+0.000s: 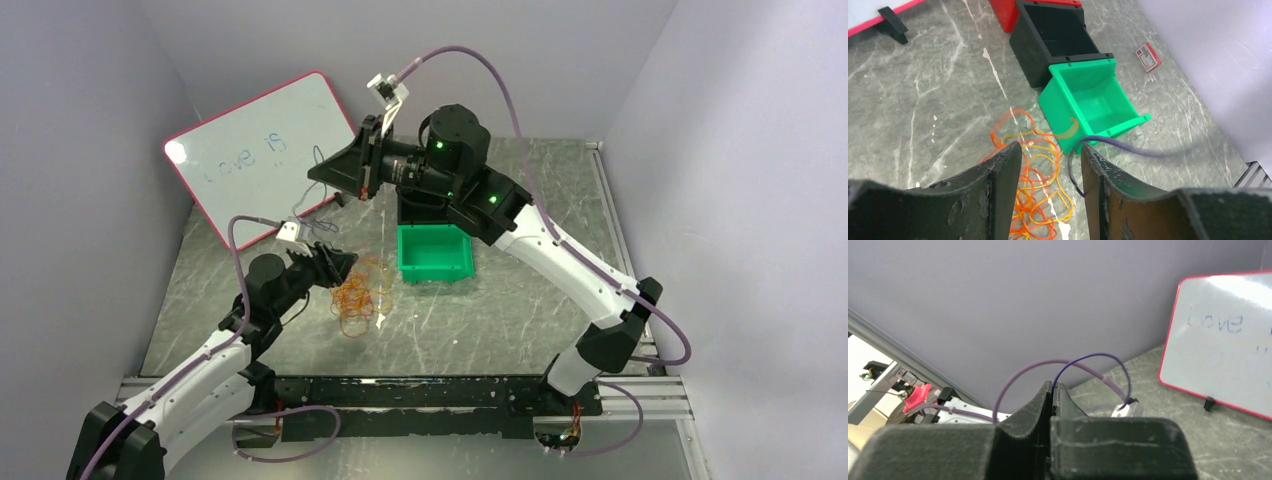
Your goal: Untangle the cables
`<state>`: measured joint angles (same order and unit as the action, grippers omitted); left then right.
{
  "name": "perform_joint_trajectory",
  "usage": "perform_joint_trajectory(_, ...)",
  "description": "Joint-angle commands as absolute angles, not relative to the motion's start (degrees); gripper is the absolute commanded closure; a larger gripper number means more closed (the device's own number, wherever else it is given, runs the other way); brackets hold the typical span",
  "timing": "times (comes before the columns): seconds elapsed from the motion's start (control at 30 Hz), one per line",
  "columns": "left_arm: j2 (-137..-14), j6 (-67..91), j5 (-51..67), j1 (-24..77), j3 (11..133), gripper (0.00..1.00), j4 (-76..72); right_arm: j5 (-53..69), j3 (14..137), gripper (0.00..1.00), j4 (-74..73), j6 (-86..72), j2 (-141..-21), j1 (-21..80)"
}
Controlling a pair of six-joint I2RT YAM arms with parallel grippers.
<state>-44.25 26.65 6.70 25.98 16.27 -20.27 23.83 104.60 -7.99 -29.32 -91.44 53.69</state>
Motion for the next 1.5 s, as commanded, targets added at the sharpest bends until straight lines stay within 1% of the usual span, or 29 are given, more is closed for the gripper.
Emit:
perform_joint_trajectory(0.0, -44.3, 27.2, 6.7, 26.2, 15.2, 0.49, -23.4, 23.6, 108.3, 1.00, -7.0, -27.9, -89.2, 53.2)
perform_joint_trajectory(0.17, -44.6, 27.8, 6.2, 26.2, 14.1, 0.53, -23.3, 20.1, 111.1, 1.00, -9.6, -25.0, -88.1, 53.0)
perform_joint_trajectory(0.4, -43.8, 28.1, 4.9, 26.1, 13.1, 0.55, -22.1, 16.4, 112.6, 1.00, -12.8, -22.0, -86.6, 52.0)
perform_joint_trajectory(0.53, -42.8, 28.4, 3.5, 26.2, 12.4, 0.55, -20.8, 11.0, 113.4, 1.00, -14.9, -19.4, -84.9, 51.3)
perform_joint_trajectory(0.67, -42.0, 29.0, 2.8, 26.2, 11.6, 0.50, -20.2, 1.4, 114.9, 1.00, -18.5, -14.8, -83.5, 50.9)
perform_joint_trajectory(0.8, -41.2, 29.4, 2.2, 26.2, 11.3, 0.43, -19.3, -8.1, 114.1, 1.00, -19.8, -11.3, -81.3, 50.6)
perform_joint_trajectory(0.87, -41.0, 29.5, 1.8, 26.2, 11.2, 0.41, -18.8, -11.4, 113.2, 1.00, -19.6, -10.2, -80.0, 50.5)
perform_joint_trajectory(1.2, -40.5, 29.5, 1.3, 26.2, 12.0, 0.39, -16.6, -16.7, 112.8, 1.00, -22.3, -7.6, -78.7, 49.5)
perform_joint_trajectory(1.37, -39.6, 29.4, -0.6, 26.2, 14.4, 0.38, -11.9, -17.0, 113.1, 1.00, -24.8, -7.6, -79.5, 46.5)
perform_joint_trajectory(1.47, -38.8, 28.7, -0.9, 26.2, 16.3, 0.36, -8.9, -14.6, 113.5, 1.00, -26.9, -8.4, -80.7, 42.9)
